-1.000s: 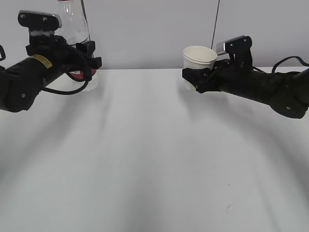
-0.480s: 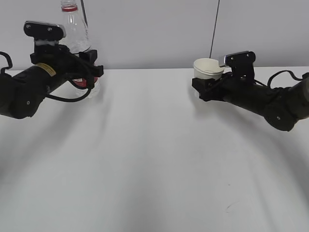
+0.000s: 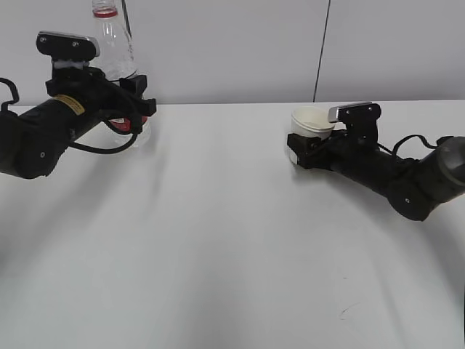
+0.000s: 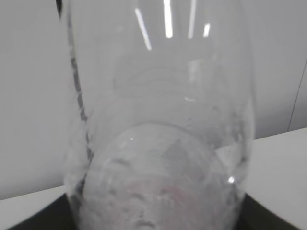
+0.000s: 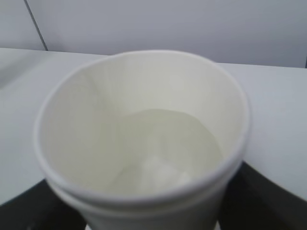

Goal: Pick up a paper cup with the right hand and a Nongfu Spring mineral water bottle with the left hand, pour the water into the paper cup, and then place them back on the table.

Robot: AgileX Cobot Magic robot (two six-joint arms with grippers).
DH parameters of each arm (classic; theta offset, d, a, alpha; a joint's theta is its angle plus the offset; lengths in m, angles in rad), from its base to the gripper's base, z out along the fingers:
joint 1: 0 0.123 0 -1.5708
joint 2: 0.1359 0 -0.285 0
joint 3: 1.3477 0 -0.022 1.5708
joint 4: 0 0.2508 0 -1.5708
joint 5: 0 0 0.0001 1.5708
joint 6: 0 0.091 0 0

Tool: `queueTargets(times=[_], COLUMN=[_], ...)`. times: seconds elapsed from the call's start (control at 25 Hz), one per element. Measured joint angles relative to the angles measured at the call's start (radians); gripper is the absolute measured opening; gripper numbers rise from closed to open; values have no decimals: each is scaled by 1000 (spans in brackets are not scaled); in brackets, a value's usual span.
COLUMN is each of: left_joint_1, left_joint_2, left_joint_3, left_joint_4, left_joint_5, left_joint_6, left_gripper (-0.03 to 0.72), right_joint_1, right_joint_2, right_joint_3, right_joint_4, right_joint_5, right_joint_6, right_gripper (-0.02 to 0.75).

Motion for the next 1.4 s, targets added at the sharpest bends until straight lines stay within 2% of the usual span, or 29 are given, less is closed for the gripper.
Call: queueTargets(times=[0.4, 0.48, 0.64, 0.72, 1.4], left_joint_1=[0, 0, 0, 0, 0], left_joint_2=[0, 0, 0, 0, 0], left_joint_3=[0, 0, 0, 0, 0], left_joint_4=[3, 3, 3, 3, 3], left_joint_5=[0, 0, 0, 0, 0], left_joint_6=[0, 0, 0, 0, 0], left_gripper=[337, 337, 337, 337, 336], right_joint_1=[0, 0, 0, 0, 0], right_joint_2=[8, 10, 10, 12, 6], right_joint_3=[-4, -4, -4, -4, -4], right_joint_4=[7, 7, 7, 5, -1], right_joint_5=[-19, -23, -23, -23, 10], right_joint_6=[-25, -34, -38, -38, -40], right_gripper=[511, 532, 622, 635, 639])
